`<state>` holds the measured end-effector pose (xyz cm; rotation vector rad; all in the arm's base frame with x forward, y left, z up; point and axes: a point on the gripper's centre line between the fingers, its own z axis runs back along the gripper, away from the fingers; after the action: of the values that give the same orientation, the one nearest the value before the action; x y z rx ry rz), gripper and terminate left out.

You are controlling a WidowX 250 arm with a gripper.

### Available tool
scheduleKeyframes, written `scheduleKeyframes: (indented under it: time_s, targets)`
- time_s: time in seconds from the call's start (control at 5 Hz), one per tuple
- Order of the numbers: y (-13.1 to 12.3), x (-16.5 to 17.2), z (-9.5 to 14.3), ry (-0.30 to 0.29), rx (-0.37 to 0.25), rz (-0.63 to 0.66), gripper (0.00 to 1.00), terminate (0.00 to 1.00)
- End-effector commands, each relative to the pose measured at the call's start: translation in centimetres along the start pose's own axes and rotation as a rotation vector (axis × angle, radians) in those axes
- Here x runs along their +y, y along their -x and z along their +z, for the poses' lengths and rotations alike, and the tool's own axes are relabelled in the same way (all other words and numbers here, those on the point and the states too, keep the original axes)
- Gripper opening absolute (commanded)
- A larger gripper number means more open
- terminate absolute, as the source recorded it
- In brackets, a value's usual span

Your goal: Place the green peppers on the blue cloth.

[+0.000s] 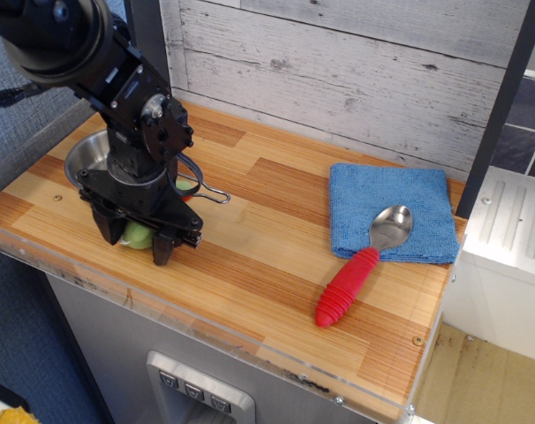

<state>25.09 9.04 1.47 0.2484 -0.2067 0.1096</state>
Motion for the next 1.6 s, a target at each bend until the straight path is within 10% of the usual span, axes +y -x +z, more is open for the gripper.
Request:
scheduleKeyframes:
  time_s: [0.0, 0.8, 1.4]
  targets:
    - [-0.1, 0.2, 1.0, 0.007, -0.024, 0.002, 0.00, 0.00]
    - [1.3, -5.6, 5.9, 0.171, -0.063, -0.157, 0.00, 0.00]
    - [-4.2, -8.4, 11.1, 0.345, -0.168, -0.086, 0.00, 0.00]
